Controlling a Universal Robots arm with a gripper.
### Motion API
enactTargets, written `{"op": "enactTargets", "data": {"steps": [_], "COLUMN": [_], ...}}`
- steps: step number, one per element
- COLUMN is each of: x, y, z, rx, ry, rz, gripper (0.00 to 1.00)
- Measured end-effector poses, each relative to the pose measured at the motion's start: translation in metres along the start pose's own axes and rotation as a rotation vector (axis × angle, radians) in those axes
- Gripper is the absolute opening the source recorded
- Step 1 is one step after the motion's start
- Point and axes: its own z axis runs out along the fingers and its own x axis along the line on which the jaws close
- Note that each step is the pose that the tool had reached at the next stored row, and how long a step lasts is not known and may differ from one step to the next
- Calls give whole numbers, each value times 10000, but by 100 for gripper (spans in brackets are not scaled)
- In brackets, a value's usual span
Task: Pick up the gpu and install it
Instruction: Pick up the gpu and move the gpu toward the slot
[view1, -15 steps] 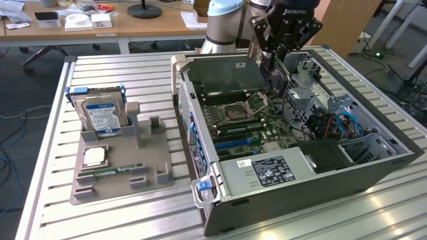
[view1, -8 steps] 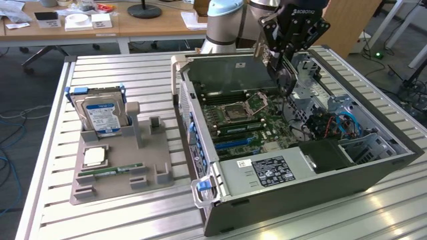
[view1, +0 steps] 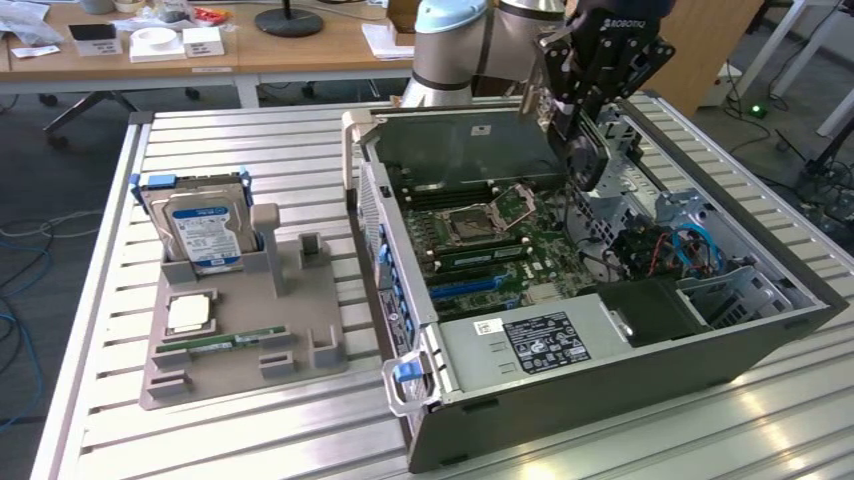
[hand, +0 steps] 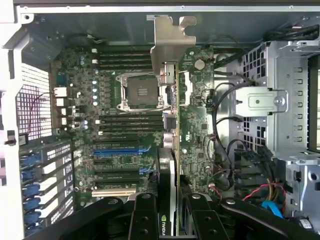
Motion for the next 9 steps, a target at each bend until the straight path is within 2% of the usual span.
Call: {"op": "enactTargets", "data": {"steps": [9], "x": [-165], "y": [12], "z": [4], "rx": [0], "ry": [0], "rz": [0], "gripper": [27]}}
